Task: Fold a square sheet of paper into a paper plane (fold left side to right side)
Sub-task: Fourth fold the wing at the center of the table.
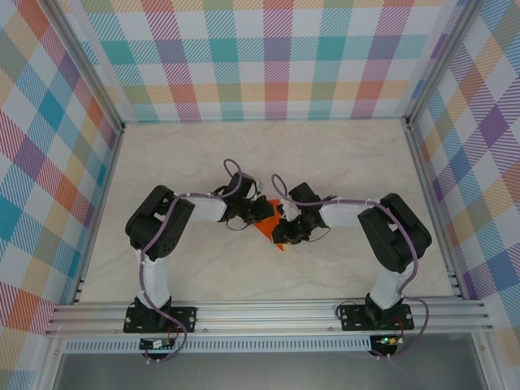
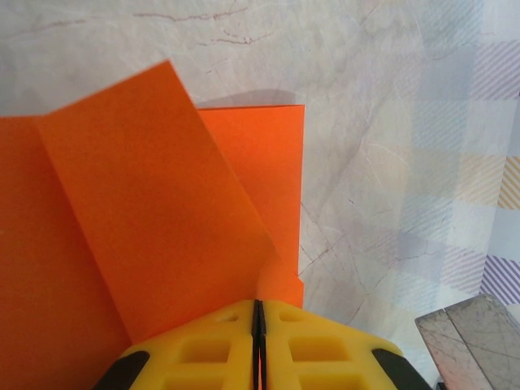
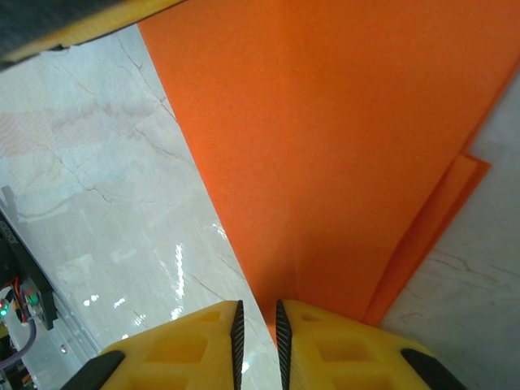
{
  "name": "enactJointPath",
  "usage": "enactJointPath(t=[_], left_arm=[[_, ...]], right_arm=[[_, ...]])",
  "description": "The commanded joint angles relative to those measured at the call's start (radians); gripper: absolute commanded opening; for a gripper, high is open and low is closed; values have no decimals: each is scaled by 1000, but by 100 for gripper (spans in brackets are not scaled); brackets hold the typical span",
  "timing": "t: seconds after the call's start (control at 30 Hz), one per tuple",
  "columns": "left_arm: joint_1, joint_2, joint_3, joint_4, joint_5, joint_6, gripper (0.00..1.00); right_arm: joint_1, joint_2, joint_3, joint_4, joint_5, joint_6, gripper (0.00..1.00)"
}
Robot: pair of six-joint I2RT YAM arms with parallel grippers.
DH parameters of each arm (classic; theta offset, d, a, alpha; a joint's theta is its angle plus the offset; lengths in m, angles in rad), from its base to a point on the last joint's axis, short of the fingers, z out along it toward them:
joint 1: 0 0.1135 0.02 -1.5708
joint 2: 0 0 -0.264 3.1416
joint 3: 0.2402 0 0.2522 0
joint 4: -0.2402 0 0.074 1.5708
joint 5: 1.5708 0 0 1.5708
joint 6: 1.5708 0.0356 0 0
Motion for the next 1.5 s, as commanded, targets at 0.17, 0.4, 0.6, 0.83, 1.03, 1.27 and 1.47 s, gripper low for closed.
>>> enactJointPath(t=[0.17,0.4,0.6,0.83,1.03,1.27,1.47], left_arm=[[-15,32,-20,-126,-71,30,10],[-15,30,-20,-127,-74,31,10],[-15,28,-17,-125,-68,31,10],[-15,22,-15,-128,-64,32,10],[-15,20,-15,-126,-62,31,10],[-15,15,-13,-130,-63,33,10],[-4,7,18,-180,-85,83,11]], right_arm=[[9,-49,-94,-147,17,-14,16],[10,-93,-151,-167,14,-14,15],[9,-145,-167,-192,27,-12,15],[9,-280,-83,-230,18,-14,16],[9,-165,-36,-78,-26,42,14],[9,-22,-3,-26,17,60,12],[9,-1,-71,-60,99,72,7]])
